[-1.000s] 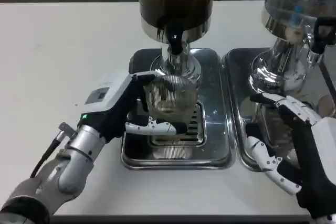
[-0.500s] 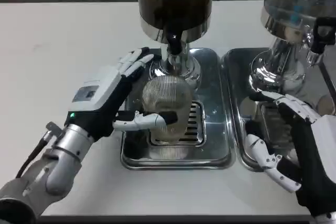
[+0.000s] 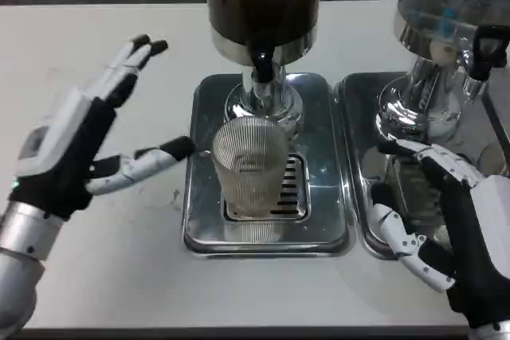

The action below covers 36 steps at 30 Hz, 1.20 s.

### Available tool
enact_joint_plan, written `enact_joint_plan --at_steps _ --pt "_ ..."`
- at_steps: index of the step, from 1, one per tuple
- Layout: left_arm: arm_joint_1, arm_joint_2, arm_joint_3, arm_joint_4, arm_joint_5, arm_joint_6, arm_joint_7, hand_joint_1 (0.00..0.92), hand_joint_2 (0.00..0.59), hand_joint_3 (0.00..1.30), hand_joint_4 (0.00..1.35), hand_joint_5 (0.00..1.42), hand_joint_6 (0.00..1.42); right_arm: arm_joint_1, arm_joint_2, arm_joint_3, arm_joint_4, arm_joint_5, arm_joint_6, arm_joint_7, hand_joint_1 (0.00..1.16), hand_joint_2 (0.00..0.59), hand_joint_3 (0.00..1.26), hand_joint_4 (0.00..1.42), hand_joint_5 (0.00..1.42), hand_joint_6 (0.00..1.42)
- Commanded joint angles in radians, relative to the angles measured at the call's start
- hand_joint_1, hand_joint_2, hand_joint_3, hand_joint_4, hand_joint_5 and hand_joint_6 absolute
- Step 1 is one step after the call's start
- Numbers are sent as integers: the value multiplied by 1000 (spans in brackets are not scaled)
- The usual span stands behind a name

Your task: Grasp the cup under the faucet to collect the drink, then remove the cup.

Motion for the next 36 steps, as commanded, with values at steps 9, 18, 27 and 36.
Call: enact_joint_plan --at_steps 9,18,27,36 --pt "14 11 156 -295 -672 -99 -439 0 69 445 410 492 415 -19 6 -10 30 11 -32 -29 346 436 323 275 221 222" --pt "-137 -17 155 -386 -1059 358 -1072 0 37 225 147 216 186 -17 4 -19 47 16 -48 -44 351 437 335 253 210 212" --pt "-200 -99 208 -362 -1032 569 -1235 0 63 184 79 142 93 -17 9 -14 58 14 -52 -55 354 437 404 211 192 197" --pt "-248 -155 221 -283 -941 597 -1280 0 64 164 44 123 75 -21 19 -10 62 6 -51 -66 354 437 410 203 185 180"
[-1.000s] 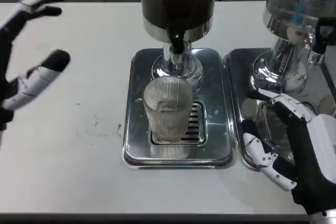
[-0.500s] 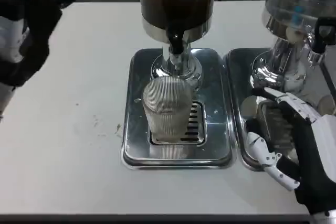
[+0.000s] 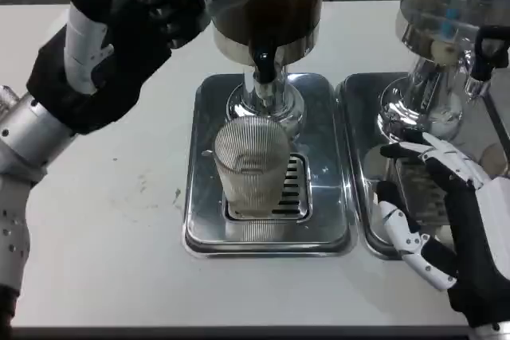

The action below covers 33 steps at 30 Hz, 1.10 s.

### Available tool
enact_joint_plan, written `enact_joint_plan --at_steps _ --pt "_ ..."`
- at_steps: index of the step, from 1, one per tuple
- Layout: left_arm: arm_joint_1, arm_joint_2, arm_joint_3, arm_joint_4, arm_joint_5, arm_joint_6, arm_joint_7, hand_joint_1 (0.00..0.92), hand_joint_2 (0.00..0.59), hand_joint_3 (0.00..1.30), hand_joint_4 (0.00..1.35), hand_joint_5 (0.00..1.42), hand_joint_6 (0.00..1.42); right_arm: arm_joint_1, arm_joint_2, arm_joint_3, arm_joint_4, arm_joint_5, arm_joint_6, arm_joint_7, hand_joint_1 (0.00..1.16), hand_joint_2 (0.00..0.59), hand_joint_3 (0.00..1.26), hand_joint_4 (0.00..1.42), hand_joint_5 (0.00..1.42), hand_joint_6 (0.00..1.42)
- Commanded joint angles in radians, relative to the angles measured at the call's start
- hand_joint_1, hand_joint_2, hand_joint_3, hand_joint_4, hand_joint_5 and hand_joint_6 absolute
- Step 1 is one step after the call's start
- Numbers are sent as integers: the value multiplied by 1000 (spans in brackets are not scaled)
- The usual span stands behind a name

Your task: Grasp the cup under the faucet to collect the drink, then remove the cup.

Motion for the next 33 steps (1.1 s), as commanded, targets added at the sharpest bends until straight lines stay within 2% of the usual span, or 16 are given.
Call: enact_joint_plan --at_steps 1,19,33 --pt "-46 -22 12 44 42 21 -33 0 64 164 44 121 75 -5 2 0 2 -3 -11 -18 354 437 410 203 185 180" --pt "-131 -85 22 240 174 -4 -101 0 68 141 17 101 71 4 12 10 1 -9 -4 -21 342 433 432 210 170 163" --pt "-157 -91 6 275 265 -33 -112 0 66 112 0 78 46 17 20 12 0 1 -4 -16 315 422 441 211 172 148"
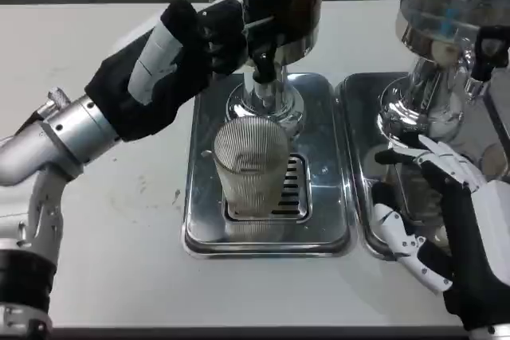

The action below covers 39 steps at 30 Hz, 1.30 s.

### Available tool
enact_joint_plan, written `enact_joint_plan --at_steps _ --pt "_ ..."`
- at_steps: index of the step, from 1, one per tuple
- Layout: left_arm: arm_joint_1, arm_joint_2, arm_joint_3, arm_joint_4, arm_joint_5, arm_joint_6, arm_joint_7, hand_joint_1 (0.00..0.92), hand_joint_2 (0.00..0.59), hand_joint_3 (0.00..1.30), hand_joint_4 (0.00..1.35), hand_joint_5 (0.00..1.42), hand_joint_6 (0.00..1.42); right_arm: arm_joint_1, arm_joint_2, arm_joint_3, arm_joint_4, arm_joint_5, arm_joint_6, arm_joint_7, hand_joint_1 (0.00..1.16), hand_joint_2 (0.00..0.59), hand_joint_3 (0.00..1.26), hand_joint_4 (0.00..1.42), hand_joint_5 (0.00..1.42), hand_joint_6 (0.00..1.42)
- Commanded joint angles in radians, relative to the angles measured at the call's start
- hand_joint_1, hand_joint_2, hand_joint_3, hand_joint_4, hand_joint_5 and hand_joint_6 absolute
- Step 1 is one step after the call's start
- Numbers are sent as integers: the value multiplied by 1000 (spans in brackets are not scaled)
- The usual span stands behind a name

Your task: Grasp the cup under the faucet to collect the drink, then remove the cup.

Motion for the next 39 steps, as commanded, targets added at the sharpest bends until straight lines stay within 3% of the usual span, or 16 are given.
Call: enact_joint_plan --at_steps 1,24,39 --pt "-28 6 -14 16 39 -28 -10 0 66 112 0 76 45 11 7 1 -4 8 -4 -9 315 422 439 211 172 148" --pt "-18 20 -77 65 200 -226 20 0 64 89 0 40 18 23 13 -4 -14 14 -3 -7 307 421 433 218 184 148" --pt "2 41 -158 116 285 -401 78 0 62 89 0 35 10 15 12 -4 -8 15 -5 -3 305 421 433 223 184 148"
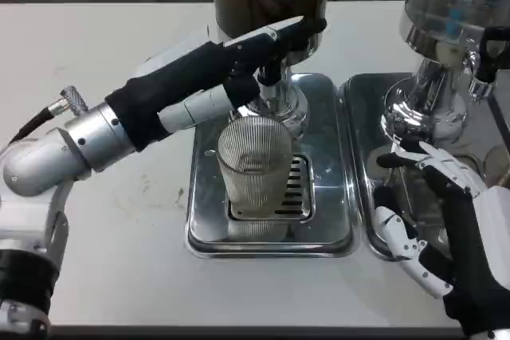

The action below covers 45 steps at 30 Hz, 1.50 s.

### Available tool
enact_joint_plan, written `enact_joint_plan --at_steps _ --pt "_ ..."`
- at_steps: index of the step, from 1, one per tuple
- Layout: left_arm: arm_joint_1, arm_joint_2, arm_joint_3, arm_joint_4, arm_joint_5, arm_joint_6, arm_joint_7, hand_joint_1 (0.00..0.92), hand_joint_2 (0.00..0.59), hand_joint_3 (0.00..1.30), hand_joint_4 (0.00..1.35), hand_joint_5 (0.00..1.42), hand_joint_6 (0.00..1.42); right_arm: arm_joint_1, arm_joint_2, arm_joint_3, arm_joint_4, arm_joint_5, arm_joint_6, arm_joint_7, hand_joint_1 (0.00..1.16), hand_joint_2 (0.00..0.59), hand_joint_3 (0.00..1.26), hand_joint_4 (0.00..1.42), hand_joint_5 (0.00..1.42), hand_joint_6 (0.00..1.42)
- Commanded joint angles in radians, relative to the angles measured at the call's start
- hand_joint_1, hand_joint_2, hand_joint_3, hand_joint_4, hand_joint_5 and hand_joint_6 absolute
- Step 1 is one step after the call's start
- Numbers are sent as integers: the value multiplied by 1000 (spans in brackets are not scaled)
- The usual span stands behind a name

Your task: Grasp the cup under the faucet to collect the drink, then remove the cup.

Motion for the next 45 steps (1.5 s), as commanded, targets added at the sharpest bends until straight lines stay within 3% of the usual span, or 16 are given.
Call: enact_joint_plan --at_steps 1,22,27,29,37,41,45 --pt "16 15 -49 27 62 -39 -2 0 62 89 0 34 10 0 -3 -4 -8 8 -5 -3 305 421 433 223 184 148" --pt "22 47 -114 28 100 -109 71 0 59 87 0 27 9 4 -2 -12 -12 38 -11 -1 304 421 431 233 184 161" --pt "23 52 -122 28 109 -117 82 0 61 88 0 26 9 0 7 -22 5 129 -37 17 314 390 355 221 204 197" --pt "23 55 -126 28 115 -123 88 0 61 88 0 26 9 -12 8 -28 26 207 -65 45 333 357 281 211 209 230" --pt "20 62 -134 35 127 -131 104 0 62 89 0 26 18 -75 8 -36 111 485 -129 237 478 259 122 144 177 253" --pt "20 65 -136 37 131 -133 109 0 62 89 0 26 20 -104 0 -34 128 536 -129 320 530 228 64 102 116 190" --pt "21 67 -139 38 131 -134 113 0 62 89 0 26 22 -128 -12 -31 126 539 -115 383 571 213 9 59 55 122"
